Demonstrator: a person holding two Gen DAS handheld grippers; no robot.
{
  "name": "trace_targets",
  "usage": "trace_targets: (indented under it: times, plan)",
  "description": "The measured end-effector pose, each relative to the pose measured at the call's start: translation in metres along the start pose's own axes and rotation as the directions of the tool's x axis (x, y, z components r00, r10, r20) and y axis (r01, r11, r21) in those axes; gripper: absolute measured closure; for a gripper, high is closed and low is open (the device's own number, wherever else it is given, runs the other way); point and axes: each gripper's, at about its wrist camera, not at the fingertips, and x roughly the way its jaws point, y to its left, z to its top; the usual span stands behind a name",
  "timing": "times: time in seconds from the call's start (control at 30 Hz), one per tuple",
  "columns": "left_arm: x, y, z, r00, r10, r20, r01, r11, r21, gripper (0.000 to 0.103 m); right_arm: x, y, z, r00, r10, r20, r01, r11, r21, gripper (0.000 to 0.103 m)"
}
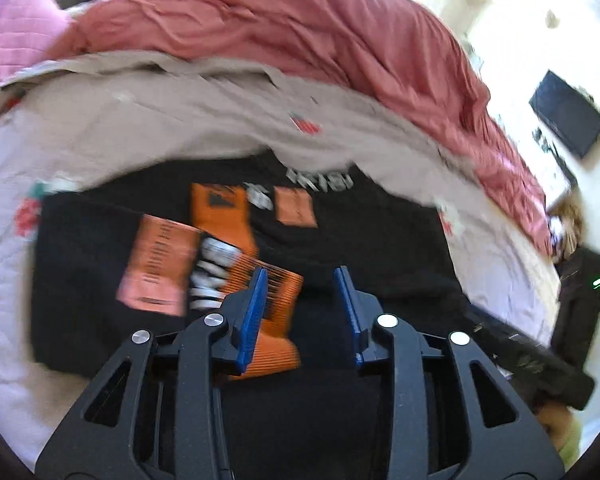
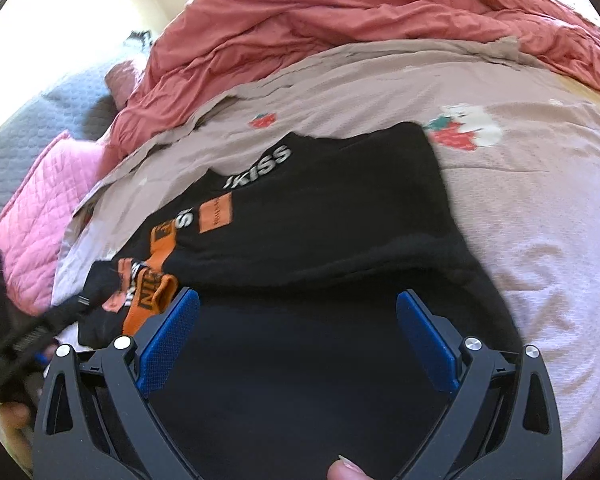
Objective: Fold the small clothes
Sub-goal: 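Grasp the cuff with the left gripper and fold the sleeve across the body, then grasp the folded cuff with the right gripper, straighten it on the body, release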
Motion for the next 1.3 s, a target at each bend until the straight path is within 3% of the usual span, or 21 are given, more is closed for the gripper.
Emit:
trace_targets:
  times: [0.07, 0.13, 0.2, 0.3, 0.47, 0.53, 0.57, 0.63, 0.7, 0.83, 0.97, 1.1, 1.3]
  plan:
    - [-0.017, 0.016, 0.003, 0.996, 0.075, 0.045, -0.075, 0.997, -0.01, 0.061, 0.01, 0.018, -0.001, 0.999, 0.021, -0.024, -0.022, 0.999, -0.035, 0.005]
    - [-0.029, 0.032, 0.005, 0.98, 0.19, 0.066, -0.19, 0.982, 0.0, 0.054, 0.022, 0.042, -0.005, 0.997, 0.063, -0.055, -0.067, 0.995, -0.077, 0.005]
    - [-0.036, 0.05, 0.003, 0.946, 0.313, 0.077, -0.315, 0.949, 0.003, 0.053, 0.032, 0.065, -0.008, 0.992, 0.092, -0.084, -0.101, 0.989, -0.11, 0.005]
    - [-0.042, 0.076, -0.002, 0.923, 0.38, 0.065, -0.379, 0.925, -0.035, 0.049, 0.052, 0.097, -0.012, 0.985, 0.119, -0.128, -0.139, 0.978, -0.156, 0.005]
    - [-0.045, 0.099, -0.012, 0.922, 0.384, 0.049, -0.381, 0.923, -0.062, 0.045, 0.082, 0.119, -0.011, 0.977, 0.122, -0.175, -0.146, 0.981, -0.131, 0.009]
    - [-0.046, 0.105, -0.016, 0.927, 0.373, 0.046, -0.369, 0.927, -0.072, 0.045, 0.093, 0.122, -0.011, 0.972, 0.13, -0.196, -0.154, 0.982, -0.113, 0.044]
    - [-0.046, 0.107, -0.017, 0.926, 0.375, 0.045, -0.371, 0.925, -0.081, 0.045, 0.097, 0.123, -0.012, 0.97, 0.137, -0.201, -0.161, 0.981, -0.109, 0.05]
    - [-0.046, 0.109, -0.02, 0.927, 0.372, 0.047, -0.367, 0.926, -0.087, 0.045, 0.096, 0.125, -0.013, 0.968, 0.16, -0.192, -0.184, 0.976, -0.115, 0.082]
    - [-0.047, 0.109, -0.024, 0.927, 0.371, 0.05, -0.366, 0.927, -0.087, 0.045, 0.091, 0.13, -0.013, 0.971, 0.167, -0.171, -0.193, 0.97, -0.147, 0.097]
    - [-0.05, 0.104, -0.024, 0.928, 0.366, 0.064, -0.36, 0.929, -0.081, 0.045, 0.064, 0.138, -0.003, 0.974, 0.206, -0.093, -0.222, 0.946, -0.237, 0.098]
    - [-0.057, 0.098, -0.022, 0.927, 0.363, 0.093, -0.356, 0.931, -0.083, 0.045, 0.039, 0.137, 0.019, 0.98, 0.2, -0.006, -0.194, 0.941, -0.278, 0.098]
    - [-0.06, 0.092, -0.018, 0.926, 0.362, 0.105, -0.355, 0.931, -0.08, 0.045, 0.021, 0.129, 0.043, 0.989, 0.129, 0.075, -0.096, 0.936, -0.337, 0.098]
    - [-0.053, 0.073, -0.007, 0.93, 0.35, 0.113, -0.346, 0.937, -0.051, 0.044, 0.013, 0.086, 0.071, 0.988, -0.038, 0.15, 0.089, 0.932, -0.352, 0.098]
